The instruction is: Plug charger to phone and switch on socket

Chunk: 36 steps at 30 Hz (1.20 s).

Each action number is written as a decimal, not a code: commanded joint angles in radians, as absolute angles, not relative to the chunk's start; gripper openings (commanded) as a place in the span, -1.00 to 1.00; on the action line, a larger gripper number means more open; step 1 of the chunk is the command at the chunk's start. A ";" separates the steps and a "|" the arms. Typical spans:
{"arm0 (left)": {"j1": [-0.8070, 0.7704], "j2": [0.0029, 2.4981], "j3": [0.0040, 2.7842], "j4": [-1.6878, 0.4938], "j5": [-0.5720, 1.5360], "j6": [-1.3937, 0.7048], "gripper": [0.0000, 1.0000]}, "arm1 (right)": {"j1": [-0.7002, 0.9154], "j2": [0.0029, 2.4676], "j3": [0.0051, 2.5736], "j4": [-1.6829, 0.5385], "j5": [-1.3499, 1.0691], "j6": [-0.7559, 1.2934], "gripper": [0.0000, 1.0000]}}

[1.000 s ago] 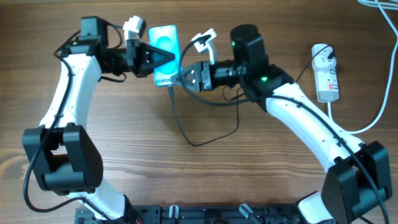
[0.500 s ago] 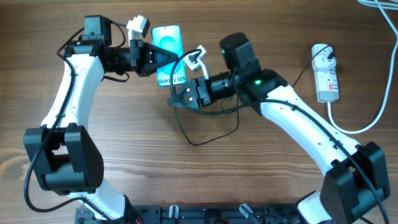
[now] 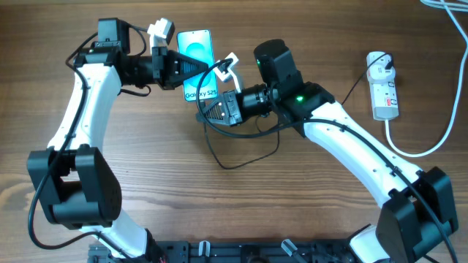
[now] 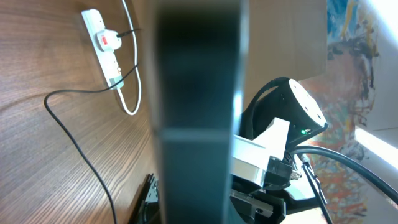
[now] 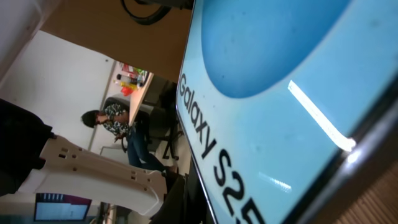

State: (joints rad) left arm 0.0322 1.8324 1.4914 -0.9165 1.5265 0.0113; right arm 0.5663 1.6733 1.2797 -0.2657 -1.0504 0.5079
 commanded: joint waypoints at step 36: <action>0.030 1.811 1.491 -0.934 1.574 0.016 -0.92 | 0.449 1.666 1.295 -0.001 -1.026 0.680 0.99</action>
